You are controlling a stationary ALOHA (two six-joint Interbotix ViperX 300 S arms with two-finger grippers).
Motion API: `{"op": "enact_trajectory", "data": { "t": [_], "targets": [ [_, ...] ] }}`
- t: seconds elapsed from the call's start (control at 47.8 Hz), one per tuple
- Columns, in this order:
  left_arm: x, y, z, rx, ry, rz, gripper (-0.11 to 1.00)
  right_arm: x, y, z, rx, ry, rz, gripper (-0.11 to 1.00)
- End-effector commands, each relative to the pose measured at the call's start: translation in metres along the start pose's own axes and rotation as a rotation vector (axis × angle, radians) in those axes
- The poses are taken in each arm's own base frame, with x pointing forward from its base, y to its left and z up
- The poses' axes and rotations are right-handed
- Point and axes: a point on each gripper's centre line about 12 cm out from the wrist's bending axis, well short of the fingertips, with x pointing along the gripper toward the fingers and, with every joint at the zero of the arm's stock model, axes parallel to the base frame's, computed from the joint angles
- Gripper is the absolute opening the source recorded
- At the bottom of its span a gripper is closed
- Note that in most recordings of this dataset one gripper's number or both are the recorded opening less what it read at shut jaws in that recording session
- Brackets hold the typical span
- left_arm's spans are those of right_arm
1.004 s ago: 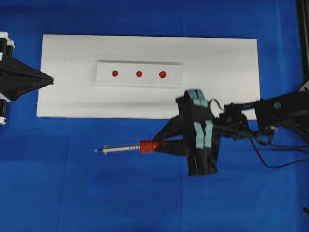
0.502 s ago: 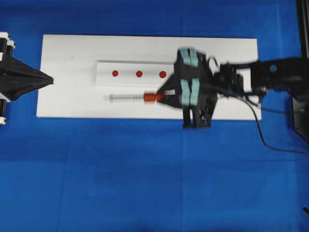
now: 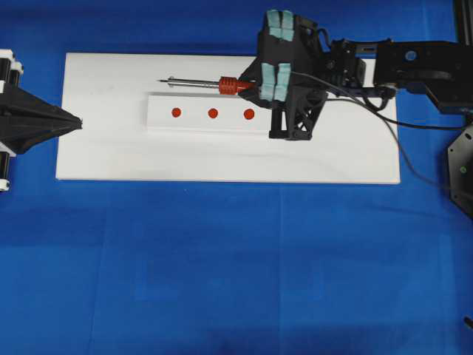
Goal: Touch the tip of the soldering iron to the mark.
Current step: 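Lift the soldering iron and carry it above the red dots, then hold the iron tip-down above the strip, aligning over the dots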
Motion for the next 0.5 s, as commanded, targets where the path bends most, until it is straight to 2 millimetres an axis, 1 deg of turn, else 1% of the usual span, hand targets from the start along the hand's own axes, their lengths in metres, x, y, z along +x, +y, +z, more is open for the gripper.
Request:
{"op": "enact_trajectory", "data": {
  "t": [0.0, 0.251, 0.481],
  "targets": [
    [0.002, 0.0, 0.003, 0.003, -0.009, -0.003, 0.02, -0.004, -0.002, 0.016, -0.004, -0.035, -0.006, 0.06],
    [0.002, 0.0, 0.002, 0.001, -0.008, -0.002, 0.02, -0.003, -0.005, 0.014, -0.002, -0.005, -0.011, 0.06],
    [0.002, 0.0, 0.002, 0.003, -0.006, -0.003, 0.02, -0.001, -0.01, 0.001, 0.005, 0.154, -0.023, 0.06]
  ]
}}
